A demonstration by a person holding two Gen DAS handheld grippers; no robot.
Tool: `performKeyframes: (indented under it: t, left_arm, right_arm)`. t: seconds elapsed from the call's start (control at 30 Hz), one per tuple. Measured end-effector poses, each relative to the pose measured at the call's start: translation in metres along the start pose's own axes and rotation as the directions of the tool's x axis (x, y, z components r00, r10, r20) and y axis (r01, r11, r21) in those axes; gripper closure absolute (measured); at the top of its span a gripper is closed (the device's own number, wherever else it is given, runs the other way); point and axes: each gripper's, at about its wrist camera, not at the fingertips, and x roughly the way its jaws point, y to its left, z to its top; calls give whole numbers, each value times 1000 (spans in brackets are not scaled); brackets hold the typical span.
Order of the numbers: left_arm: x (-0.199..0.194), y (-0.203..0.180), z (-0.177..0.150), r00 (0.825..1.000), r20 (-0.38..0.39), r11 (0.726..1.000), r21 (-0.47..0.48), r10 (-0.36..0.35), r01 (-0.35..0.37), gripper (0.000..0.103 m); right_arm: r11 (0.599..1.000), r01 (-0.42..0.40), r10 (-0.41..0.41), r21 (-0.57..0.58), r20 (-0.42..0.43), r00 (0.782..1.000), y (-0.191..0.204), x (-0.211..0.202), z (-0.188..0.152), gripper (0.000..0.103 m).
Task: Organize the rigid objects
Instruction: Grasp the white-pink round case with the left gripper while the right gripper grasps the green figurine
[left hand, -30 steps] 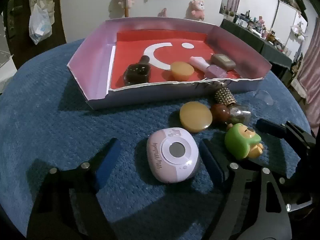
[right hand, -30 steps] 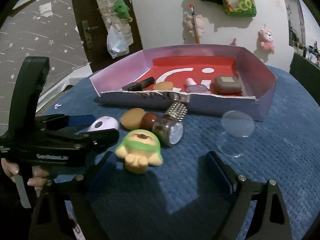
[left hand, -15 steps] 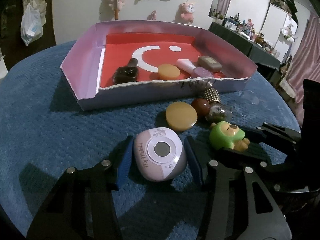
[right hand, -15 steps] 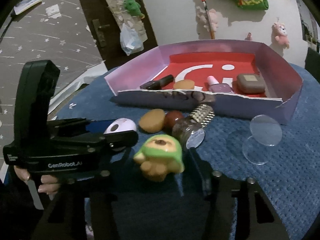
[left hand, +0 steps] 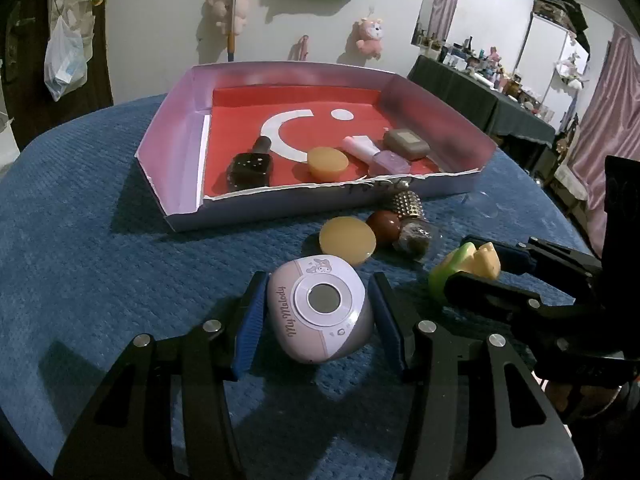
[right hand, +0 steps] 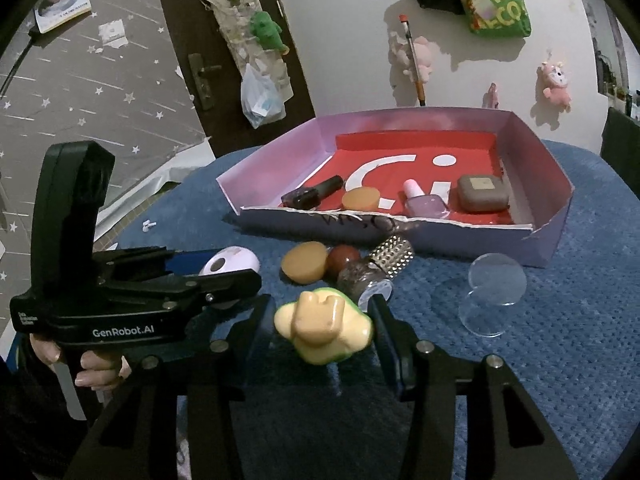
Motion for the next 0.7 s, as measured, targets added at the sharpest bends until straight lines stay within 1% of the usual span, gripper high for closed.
performKeyframes:
  t: [0.17, 0.23, 0.3, 0.37, 0.43, 0.47, 0.5, 0.53, 0.6, 0.67, 0.7]
  left_arm:
    - [2, -3, -6, 1000, -15, 1000, 15, -4, 4, 54]
    - [4, -5, -12, 999, -32, 1000, 24, -13, 13, 54]
    - [7, -7, -19, 998, -52, 999, 34, -21, 22, 54]
    - [4, -10, -25, 999, -30, 999, 51, -12, 14, 54]
    - [3, -10, -27, 1000, -25, 999, 51, -10, 11, 54]
    - [3, -10, -27, 1000, -24, 999, 46, -13, 14, 52]
    - [3, -9, -28, 1000, -24, 999, 40, -20, 21, 48]
    - [2, -9, -29, 999, -21, 999, 33, -27, 28, 45]
    - [1, -8, -30, 999, -15, 999, 27, -29, 29, 33]
    - [0, -10, -31, 1000, -8, 999, 28, -20, 20, 32]
    - [-1, -10, -32, 1000, -8, 999, 29, -16, 16, 32]
  right_arm:
    - [1000, 13, -13, -4, 3, 1000, -2, -4, -4, 52]
    - [999, 34, -34, -14, -2, 999, -3, -5, -9, 52]
    - [999, 28, -28, -20, 3, 1000, -5, -8, -17, 52]
    - [999, 22, -22, -29, 4, 1000, -5, -11, -24, 52]
    - [998, 30, -29, -57, 5, 1000, -2, -13, -30, 52]
    - [997, 31, -31, -64, 5, 999, -1, -14, -32, 52]
    - [998, 28, -28, -63, 0, 1000, -1, -13, -34, 52]
    - [998, 22, -23, -60, -7, 1000, -2, -12, -35, 49]
    - [998, 21, -22, -52, -19, 1000, -3, -10, -39, 45]
    - [998, 31, -32, -55, -17, 999, -3, -10, -42, 43]
    - [998, 35, -35, -58, -14, 999, -1, -10, -42, 39]
